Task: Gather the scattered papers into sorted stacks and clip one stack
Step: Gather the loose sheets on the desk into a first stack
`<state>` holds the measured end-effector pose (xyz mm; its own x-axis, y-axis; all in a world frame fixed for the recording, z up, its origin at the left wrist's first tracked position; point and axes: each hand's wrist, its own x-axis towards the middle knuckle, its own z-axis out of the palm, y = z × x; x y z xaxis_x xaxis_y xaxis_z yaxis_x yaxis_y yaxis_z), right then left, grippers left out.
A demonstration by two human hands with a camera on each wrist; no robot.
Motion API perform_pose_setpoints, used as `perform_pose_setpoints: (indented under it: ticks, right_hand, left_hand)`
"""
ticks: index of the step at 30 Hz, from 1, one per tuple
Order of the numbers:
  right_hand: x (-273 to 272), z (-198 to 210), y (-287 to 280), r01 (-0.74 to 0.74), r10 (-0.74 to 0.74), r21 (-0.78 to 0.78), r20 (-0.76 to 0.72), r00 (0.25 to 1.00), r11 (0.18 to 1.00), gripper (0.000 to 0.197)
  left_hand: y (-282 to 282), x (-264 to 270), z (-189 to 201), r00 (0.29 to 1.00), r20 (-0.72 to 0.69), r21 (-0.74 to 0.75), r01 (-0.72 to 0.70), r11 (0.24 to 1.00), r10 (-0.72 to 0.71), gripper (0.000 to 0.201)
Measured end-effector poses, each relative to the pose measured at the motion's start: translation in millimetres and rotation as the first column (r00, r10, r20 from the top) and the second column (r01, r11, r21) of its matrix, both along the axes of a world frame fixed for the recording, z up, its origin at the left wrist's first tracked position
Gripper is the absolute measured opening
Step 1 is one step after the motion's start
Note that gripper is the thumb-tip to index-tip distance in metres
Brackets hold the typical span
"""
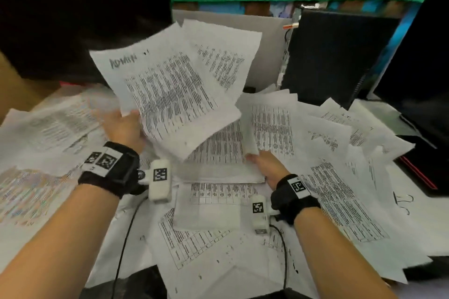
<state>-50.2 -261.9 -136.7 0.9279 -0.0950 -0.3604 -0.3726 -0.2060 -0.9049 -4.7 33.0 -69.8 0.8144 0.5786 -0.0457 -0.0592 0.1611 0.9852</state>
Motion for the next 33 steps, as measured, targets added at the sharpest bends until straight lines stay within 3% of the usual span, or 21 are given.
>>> perform_pose_setpoints:
  ticks: [2,4,6,9,11,14,16,18,22,23,25,27,29,33]
  right_hand:
    - [-1.7,3.0,1.0,0.017,-0.017,0.009,0.009,1.000,1.000,0.020]
    - [-3.7,3.8,0.6,0.062,-0.062,0.025,-0.009,0.998,0.998,0.027]
    - [-6.3,3.5,-2.2,0.088,-0.085,0.098,-0.036,0.996,0.991,0.030]
    - [-6.4,7.5,-6.0,0.155,-0.143,0.167,-0.079,0.987,0.974,0.041]
    - [-4.9,10.3,-7.5,0.149,-0.142,0.126,-0.061,0.988,0.981,0.064]
    - [6.6,0.5,-14.2,0.117,-0.095,0.242,-0.100,0.990,0.963,0.087]
    - [4.0,2.1,-12.4,0.133,-0.104,0.278,-0.119,0.987,0.951,0.072]
    - [-6.8,16.8,-6.2,0.139,-0.119,0.214,-0.103,0.987,0.967,0.069]
    - [0.4,8.1,-12.5,0.119,-0.101,0.204,-0.095,0.990,0.972,0.055]
    - [2.1,6.2,-12.4,0.132,-0.108,0.228,-0.114,0.988,0.965,0.054]
    - [3.7,1.6,-11.0,0.133,-0.108,0.242,-0.115,0.987,0.961,0.054]
    - [6.5,-3.9,-11.4,0.125,-0.110,0.202,-0.083,0.990,0.971,0.043]
    - [8.2,-6.1,-11.5,0.094,-0.088,0.131,-0.052,0.995,0.987,0.034]
    - [11.1,-6.9,-10.3,0.064,-0.062,0.049,-0.043,0.997,0.997,0.025]
  left_hand:
    - [-7.8,-4.0,-20.7,0.990,-0.118,0.076,0.089,0.993,-0.080,0.014]
    - [-14.5,-11.8,-38.0,0.921,-0.291,0.147,0.310,0.939,-0.259,0.012]
    - [-17.2,-18.8,-49.8,0.858,-0.386,0.155,0.421,0.893,-0.338,0.008]
    - [-21.6,-24.3,-62.1,0.823,-0.428,0.149,0.472,0.869,-0.373,0.026]
    - [-24.4,-26.4,-71.6,0.802,-0.461,0.148,0.492,0.858,-0.380,0.037]
    - [-20.9,-16.4,-98.3,0.815,-0.419,0.081,0.473,0.878,-0.400,0.052]
    - [-21.0,-13.3,-103.3,0.842,-0.375,0.014,0.423,0.906,-0.388,0.055]
    - [-21.9,-13.3,-102.2,0.864,-0.345,-0.029,0.381,0.924,-0.367,0.055]
    - [-31.2,-24.1,-89.1,0.839,-0.325,-0.053,0.445,0.894,-0.437,0.048]
    - [-34.4,-29.4,-82.6,0.832,-0.332,-0.020,0.465,0.885,-0.444,0.045]
    - [-38.1,-38.0,-64.3,0.831,-0.372,0.196,0.505,0.841,-0.413,0.037]
    - [-35.9,-46.0,-38.6,0.850,-0.421,0.498,0.508,0.703,-0.316,0.033]
    - [-27.1,-49.1,-10.3,0.874,-0.398,0.645,0.482,0.593,-0.278,0.030]
    - [-4.6,-31.5,33.4,0.951,-0.236,0.682,0.308,0.663,-0.199,0.026]
